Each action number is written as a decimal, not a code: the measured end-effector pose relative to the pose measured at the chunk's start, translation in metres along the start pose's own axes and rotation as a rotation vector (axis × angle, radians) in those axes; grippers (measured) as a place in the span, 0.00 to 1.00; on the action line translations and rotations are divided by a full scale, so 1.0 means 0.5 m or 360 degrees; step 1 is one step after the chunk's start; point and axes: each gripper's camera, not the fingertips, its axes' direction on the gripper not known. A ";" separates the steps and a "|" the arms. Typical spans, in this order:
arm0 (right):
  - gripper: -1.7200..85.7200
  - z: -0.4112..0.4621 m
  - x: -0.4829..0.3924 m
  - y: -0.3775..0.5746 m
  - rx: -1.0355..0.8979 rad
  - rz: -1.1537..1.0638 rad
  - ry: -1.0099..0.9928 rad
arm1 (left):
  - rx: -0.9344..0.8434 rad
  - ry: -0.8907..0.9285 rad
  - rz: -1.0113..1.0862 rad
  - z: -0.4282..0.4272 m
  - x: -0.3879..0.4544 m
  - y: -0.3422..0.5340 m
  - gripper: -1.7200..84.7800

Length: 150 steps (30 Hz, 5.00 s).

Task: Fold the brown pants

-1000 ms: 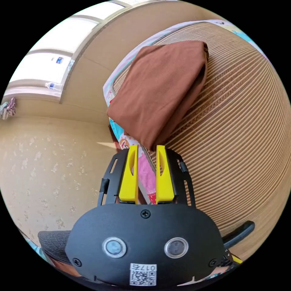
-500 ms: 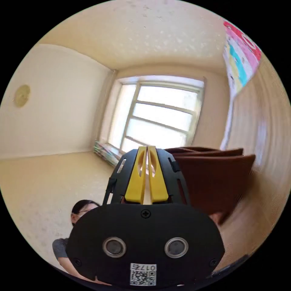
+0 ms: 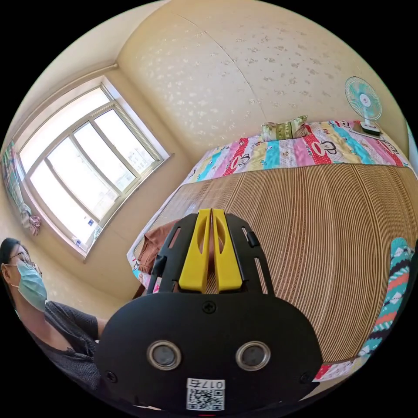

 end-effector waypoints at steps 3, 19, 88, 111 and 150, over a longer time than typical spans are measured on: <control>0.04 0.025 0.033 0.041 -0.0062 0.0069 0.0235 | -0.0111 0.0257 0.0157 0.034 0.054 0.029 0.01; 0.28 0.481 0.146 0.106 -0.0631 0.0825 -0.1514 | -0.0319 0.0873 0.0549 0.111 0.113 0.194 0.01; 0.07 0.311 -0.055 0.216 -0.0818 0.0248 -0.0375 | 0.0742 -0.1381 0.0935 0.351 0.031 0.449 0.02; 0.05 -0.073 0.023 0.318 -0.0227 0.0595 -0.1355 | 0.0393 -0.1506 0.0289 0.205 0.061 0.281 0.13; 0.06 -0.066 0.068 0.182 -0.1035 0.0399 -0.0276 | 0.0355 -0.1497 0.0530 0.102 0.216 0.084 0.21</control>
